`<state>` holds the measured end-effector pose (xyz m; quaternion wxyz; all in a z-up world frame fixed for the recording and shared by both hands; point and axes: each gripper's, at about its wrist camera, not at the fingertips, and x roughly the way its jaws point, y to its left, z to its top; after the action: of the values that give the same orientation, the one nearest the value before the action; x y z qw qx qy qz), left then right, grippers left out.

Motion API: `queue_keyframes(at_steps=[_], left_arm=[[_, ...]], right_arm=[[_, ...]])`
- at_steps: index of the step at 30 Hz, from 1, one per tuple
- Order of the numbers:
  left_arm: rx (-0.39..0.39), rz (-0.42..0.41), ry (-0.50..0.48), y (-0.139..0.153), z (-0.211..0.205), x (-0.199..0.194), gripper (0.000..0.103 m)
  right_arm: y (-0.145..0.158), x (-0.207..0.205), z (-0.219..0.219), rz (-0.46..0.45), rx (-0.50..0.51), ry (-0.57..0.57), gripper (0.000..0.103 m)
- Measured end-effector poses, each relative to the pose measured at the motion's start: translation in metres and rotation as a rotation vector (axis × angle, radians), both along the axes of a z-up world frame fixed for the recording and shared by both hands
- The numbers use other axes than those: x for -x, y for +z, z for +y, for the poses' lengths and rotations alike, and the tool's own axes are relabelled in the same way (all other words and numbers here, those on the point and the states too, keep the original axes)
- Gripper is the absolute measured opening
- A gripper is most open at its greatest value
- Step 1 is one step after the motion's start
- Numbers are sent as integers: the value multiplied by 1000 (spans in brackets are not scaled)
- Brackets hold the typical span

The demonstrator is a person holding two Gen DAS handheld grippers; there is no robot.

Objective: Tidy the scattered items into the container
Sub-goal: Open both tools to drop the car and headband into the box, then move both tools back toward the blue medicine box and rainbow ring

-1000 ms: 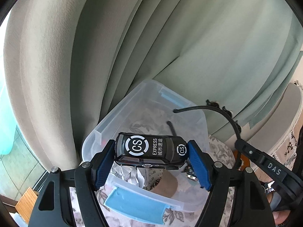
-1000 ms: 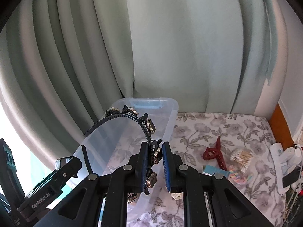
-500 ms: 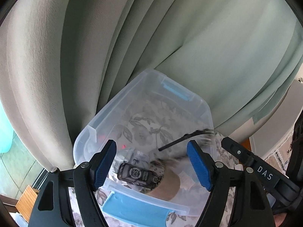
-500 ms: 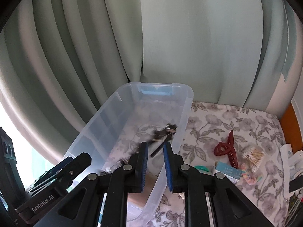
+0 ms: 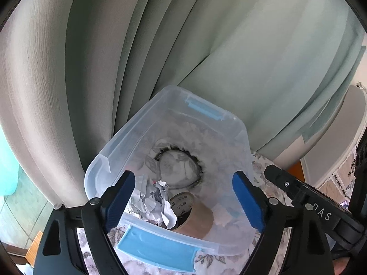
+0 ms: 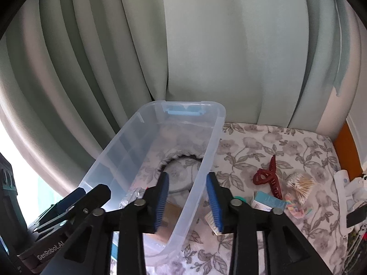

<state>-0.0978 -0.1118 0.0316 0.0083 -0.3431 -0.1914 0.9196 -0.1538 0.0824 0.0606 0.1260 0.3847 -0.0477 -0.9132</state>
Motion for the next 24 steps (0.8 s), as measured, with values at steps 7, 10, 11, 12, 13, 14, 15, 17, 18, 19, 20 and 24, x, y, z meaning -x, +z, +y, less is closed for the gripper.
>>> queue_keyframes(at_steps=[7,10,11,12,13,14,15,17,18,19,20,24], left_arm=[[41,42,-16,15,14,-10,97],[55,56,-25,21,20,-13,98],[60,62,-30,23,23,-15,98],[66,67,-33,25,24,-17,100],[73,72,-35,27,26,-18,103],[81,79,-35,29,29,-20,103],[88,86,-36,31,31,-22,103],[97,93,-43,34,36,-25,103],[101,96,-47,36,39,-27,103],[105,100,-51,38,41,-29,103],[109,106,-55,40,44,-31,103],[123,119,-67,46,53,-36,103]], right_arm=[[10,-17,10,21,12,-14,58],[13,-24,17,27,17,-26,62],[14,-26,20,29,21,-31,64],[15,-29,23,30,25,-35,65],[15,-31,25,32,28,-39,67],[16,-34,29,34,32,-45,69],[16,-36,32,37,36,-50,70],[18,-41,37,40,44,-57,71],[18,-44,40,42,47,-60,72],[18,-47,43,44,51,-61,75],[18,-50,46,47,54,-64,78],[20,-61,62,58,80,-88,86]])
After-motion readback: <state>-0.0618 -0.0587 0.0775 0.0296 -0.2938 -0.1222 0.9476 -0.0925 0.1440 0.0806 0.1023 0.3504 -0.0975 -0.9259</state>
